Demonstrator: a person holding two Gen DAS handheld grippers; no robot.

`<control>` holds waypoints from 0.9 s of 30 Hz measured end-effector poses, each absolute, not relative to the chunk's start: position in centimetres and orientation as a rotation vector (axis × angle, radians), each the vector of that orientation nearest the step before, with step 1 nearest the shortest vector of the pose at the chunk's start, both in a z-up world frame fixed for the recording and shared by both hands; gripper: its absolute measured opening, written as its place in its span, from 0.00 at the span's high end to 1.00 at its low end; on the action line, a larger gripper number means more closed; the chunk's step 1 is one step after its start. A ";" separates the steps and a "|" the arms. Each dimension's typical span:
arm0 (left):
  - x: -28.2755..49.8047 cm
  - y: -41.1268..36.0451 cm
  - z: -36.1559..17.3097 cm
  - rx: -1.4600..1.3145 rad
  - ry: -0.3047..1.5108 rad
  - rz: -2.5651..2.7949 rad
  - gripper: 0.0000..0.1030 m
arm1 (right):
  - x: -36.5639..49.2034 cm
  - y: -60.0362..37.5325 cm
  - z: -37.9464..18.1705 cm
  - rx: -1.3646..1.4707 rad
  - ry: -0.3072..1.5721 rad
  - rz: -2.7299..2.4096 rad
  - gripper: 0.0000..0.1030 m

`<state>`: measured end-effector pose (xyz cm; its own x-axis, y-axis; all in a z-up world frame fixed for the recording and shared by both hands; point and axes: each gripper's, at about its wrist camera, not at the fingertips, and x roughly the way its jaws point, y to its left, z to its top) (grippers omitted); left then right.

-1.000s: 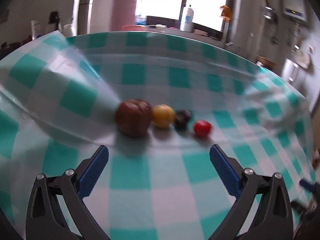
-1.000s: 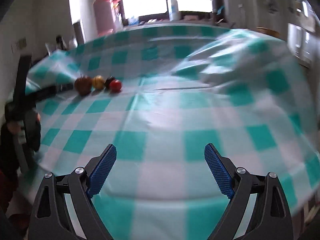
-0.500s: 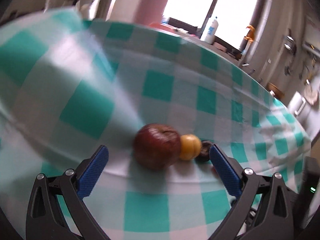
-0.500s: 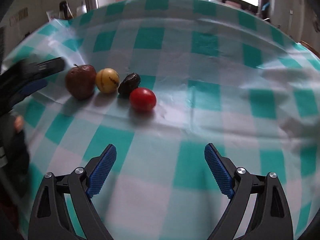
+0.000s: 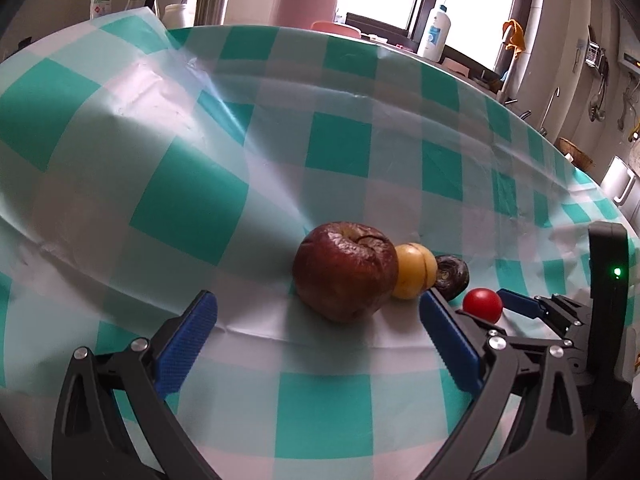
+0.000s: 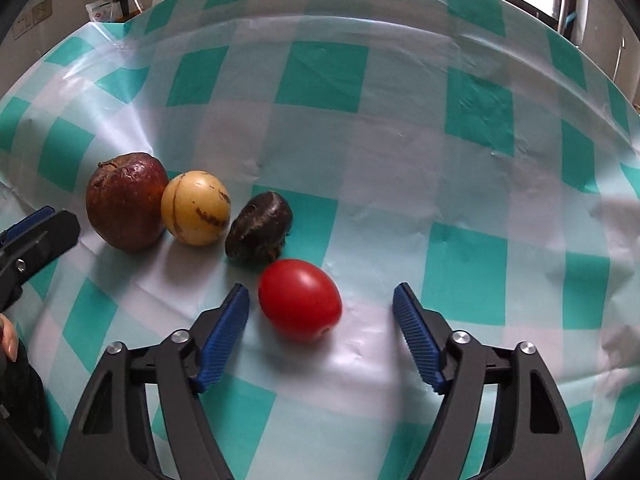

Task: Organize fruits
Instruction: 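Grasp the last red tomato with the right tool, then grasp the wrinkled red apple with the left tool while the right tool holds the tomato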

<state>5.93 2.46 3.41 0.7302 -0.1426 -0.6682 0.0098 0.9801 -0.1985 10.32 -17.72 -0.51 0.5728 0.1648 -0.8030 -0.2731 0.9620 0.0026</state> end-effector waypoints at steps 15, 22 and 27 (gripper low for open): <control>5.8 1.4 2.7 -0.122 0.767 -0.079 0.03 | 8.9 -21.4 0.6 0.055 0.874 0.263 0.64; 6.3 1.1 2.3 -0.140 0.801 -0.114 0.13 | 8.7 -23.4 1.1 0.121 0.855 0.281 0.64; 8.2 0.4 1.9 -0.115 0.840 -0.105 0.13 | 8.3 -23.8 0.8 0.155 0.867 0.307 0.64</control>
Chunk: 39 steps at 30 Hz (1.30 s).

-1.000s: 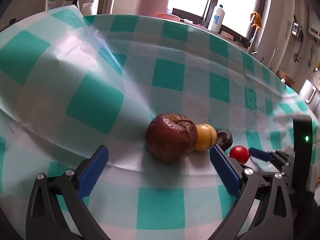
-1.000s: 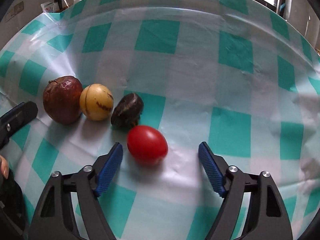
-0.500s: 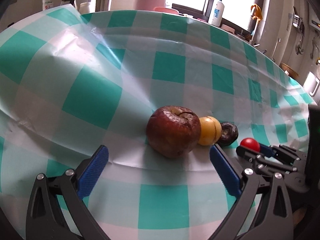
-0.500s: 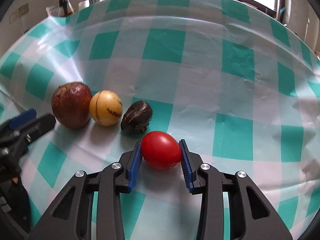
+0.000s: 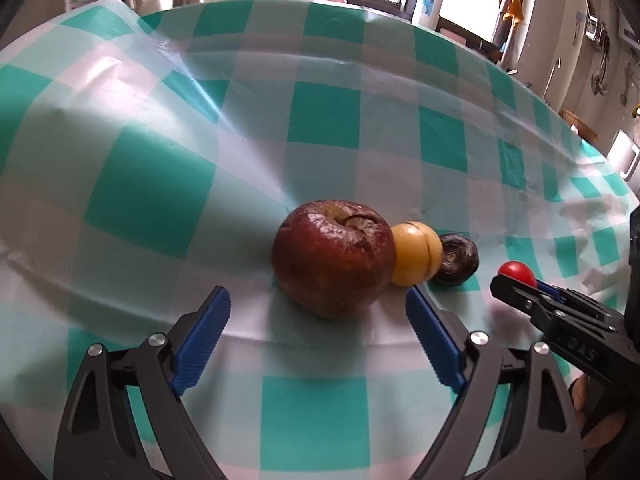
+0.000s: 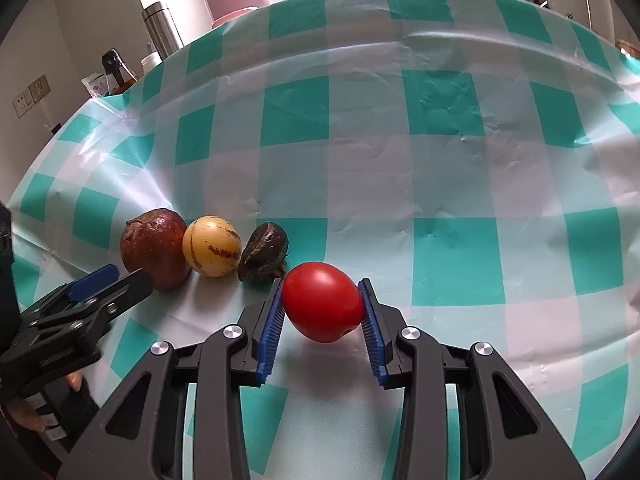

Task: Organize fruits
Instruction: 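Grasp the wrinkled red apple with the left tool while the right tool holds the tomato, then carry the apple and tomato off the table over the white box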

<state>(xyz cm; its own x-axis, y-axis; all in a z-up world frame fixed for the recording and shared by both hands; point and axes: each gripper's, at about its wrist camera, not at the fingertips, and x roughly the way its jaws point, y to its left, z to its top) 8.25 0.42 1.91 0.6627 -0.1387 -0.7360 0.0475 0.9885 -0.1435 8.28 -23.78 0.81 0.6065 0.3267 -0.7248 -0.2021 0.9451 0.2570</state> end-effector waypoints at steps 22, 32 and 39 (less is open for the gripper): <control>11.2 -0.4 1.4 -0.070 0.897 -0.150 0.26 | 9.1 -22.5 0.3 0.159 0.875 0.330 0.64; 13.0 -1.5 0.3 -0.002 0.893 -0.123 0.28 | 9.3 -22.1 0.2 0.149 0.886 0.330 0.63; 13.3 -1.3 0.3 -0.021 0.869 -0.126 0.35 | 9.7 -22.8 0.0 0.232 0.890 0.373 0.64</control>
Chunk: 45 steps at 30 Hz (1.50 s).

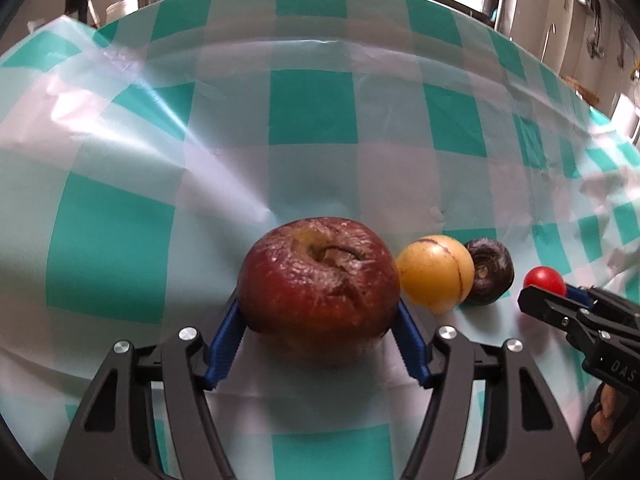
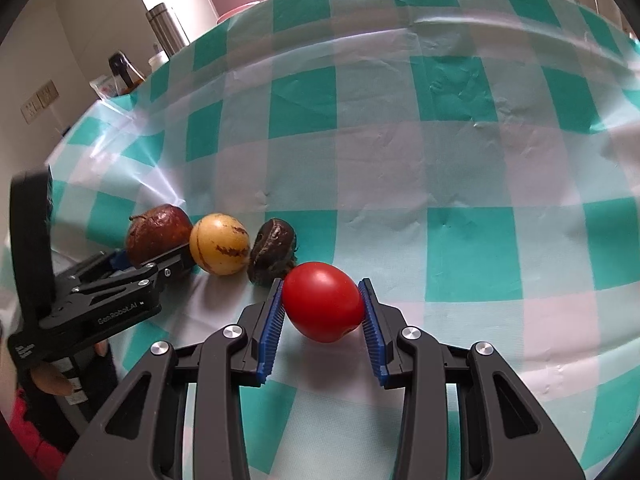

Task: Organize fruits
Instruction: 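Carry the apple and tomato off the table over the white box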

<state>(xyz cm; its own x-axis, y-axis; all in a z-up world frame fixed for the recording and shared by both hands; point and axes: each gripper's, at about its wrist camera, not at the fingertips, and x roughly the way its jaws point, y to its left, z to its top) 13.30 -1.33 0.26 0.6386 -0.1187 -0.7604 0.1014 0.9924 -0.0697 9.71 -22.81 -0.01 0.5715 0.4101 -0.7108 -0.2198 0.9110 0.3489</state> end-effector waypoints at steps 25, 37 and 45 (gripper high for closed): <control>-5.1 -0.8 4.7 -0.108 0.734 -0.183 0.35 | -6.5 -25.2 3.2 0.179 0.791 0.235 0.64; -10.8 -7.8 4.2 -0.008 0.759 -0.360 0.35 | -15.9 -30.5 2.2 0.211 0.789 0.191 0.64; -13.4 -13.1 3.7 0.096 0.776 -0.461 0.35 | -20.4 -34.5 2.0 0.222 0.751 0.140 0.64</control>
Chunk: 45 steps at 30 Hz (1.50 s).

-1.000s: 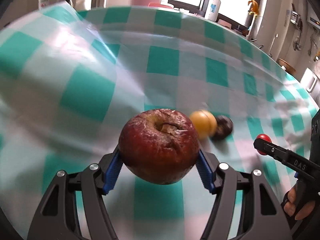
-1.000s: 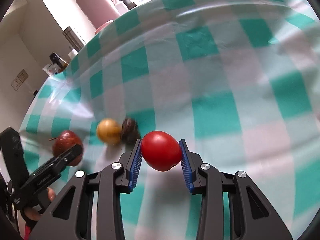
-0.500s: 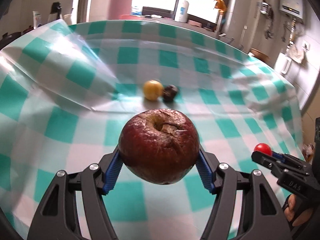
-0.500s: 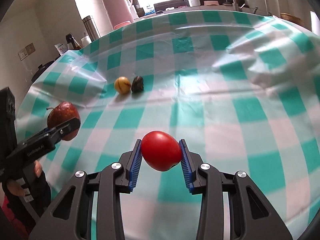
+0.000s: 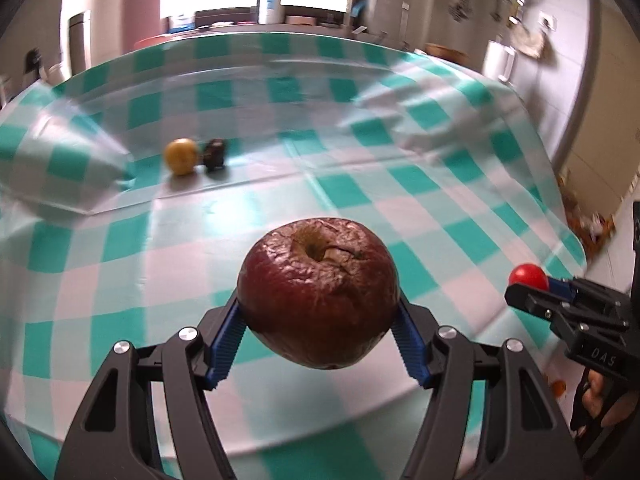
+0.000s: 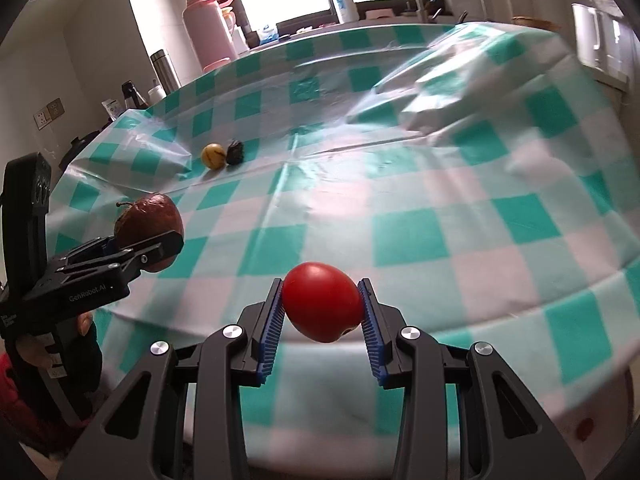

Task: Organize fruits
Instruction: 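Carry the apple and tomato off the table over the white box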

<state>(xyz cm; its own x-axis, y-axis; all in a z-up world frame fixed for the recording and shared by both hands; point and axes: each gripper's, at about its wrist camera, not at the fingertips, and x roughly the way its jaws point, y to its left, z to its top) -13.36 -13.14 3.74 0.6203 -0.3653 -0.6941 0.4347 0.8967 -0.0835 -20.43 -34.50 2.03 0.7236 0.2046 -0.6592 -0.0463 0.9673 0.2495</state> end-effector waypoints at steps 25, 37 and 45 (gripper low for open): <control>-22.6 -29.0 3.5 0.422 0.755 -0.783 0.35 | -33.0 -49.7 -2.0 0.413 0.719 -0.184 0.64; -28.1 -35.9 1.6 0.574 0.767 -0.976 0.35 | -36.0 -53.9 -6.0 0.397 0.795 -0.362 0.64; -30.3 -40.2 -3.9 0.705 0.872 -1.107 0.35 | -37.5 -56.9 -9.4 0.384 0.922 -0.497 0.64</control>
<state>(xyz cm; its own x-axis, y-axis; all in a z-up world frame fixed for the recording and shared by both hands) -30.34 -40.24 -3.88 0.1960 -0.4536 -0.8694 0.9515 0.3024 0.0567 -37.52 -56.93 -9.38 0.5059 -0.2406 -0.8283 0.5596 0.8224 0.1029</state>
